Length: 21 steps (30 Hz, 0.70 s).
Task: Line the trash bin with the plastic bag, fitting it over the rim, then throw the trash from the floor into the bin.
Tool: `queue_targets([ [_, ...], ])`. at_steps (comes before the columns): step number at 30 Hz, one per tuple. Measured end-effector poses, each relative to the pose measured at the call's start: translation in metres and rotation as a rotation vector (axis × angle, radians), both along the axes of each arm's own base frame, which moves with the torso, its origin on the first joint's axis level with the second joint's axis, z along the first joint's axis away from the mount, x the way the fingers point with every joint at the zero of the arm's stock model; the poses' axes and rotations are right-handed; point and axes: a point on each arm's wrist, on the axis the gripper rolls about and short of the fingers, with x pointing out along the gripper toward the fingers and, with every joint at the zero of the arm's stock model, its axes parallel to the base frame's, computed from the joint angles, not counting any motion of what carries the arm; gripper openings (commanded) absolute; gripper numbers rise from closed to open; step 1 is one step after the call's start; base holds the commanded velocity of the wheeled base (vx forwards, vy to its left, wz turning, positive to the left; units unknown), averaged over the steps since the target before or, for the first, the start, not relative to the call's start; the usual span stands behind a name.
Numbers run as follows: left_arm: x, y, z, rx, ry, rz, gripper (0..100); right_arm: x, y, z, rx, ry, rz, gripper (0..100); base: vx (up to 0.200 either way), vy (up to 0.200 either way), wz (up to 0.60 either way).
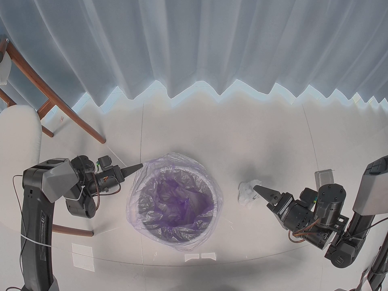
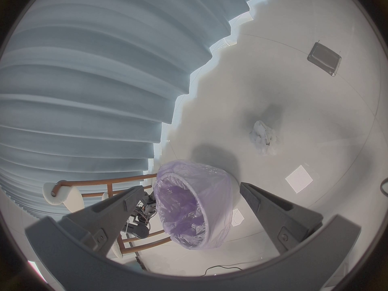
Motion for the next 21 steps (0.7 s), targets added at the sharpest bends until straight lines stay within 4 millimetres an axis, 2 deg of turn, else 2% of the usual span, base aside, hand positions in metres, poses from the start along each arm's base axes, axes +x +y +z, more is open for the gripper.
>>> queue_targets([
  [9,0.01,0.012,-0.025,-0.015,0.042,0.028,0,0.0,0.0,-0.001,-0.002,0.003,0.0,100,0.0,0.0,0.0],
  [21,0.009,0.014,-0.054,-0.02,0.16,0.036,0,0.001,0.001,-0.006,-0.012,0.017,0.0,100,0.0,0.0,0.0],
])
